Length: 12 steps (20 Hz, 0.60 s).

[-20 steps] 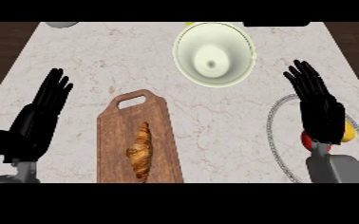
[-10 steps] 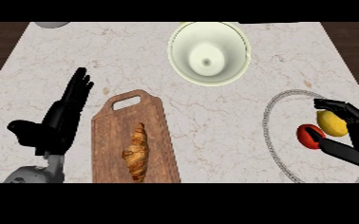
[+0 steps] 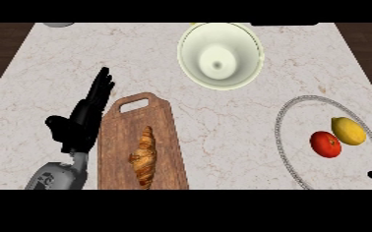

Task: Pick the lemon from the placemat and place it in the bowl

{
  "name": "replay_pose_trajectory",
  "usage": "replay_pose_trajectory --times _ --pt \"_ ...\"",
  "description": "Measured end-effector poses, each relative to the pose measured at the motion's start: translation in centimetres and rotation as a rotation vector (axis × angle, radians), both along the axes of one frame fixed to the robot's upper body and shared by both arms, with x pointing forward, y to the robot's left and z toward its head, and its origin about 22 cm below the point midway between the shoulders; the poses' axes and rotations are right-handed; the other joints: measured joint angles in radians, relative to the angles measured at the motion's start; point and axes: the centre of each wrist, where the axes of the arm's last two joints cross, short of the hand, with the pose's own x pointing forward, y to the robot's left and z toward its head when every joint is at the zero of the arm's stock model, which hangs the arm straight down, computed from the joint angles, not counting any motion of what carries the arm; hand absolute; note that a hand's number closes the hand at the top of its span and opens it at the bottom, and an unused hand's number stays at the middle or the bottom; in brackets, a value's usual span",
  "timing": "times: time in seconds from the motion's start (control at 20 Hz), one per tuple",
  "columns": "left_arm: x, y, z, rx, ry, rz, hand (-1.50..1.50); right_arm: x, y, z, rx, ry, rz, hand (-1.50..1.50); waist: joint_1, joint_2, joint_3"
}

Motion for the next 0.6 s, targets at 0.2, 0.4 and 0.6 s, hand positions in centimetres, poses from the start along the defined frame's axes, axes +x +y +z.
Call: replay_pose_trajectory --times 0.2,0.4,0.6 --pt "0.0 -0.3 -0.6 0.000 0.002 -0.010 0.00 0.5 -1.3 4.0 -0.094 0.056 -0.064 -1.50 0.006 0.000 -0.001" --pt "0.5 -0.8 -0.6 -0.001 -0.006 -0.012 0.00 1.8 -1.5 6.9 -0.134 0.165 -0.071 -1.50 0.013 0.001 -0.001" --pt "0.6 -0.9 -0.2 -0.003 -0.007 -0.013 0.00 2.5 -1.7 8.2 -0.194 0.306 -0.065 -1.50 0.017 0.001 -0.001"
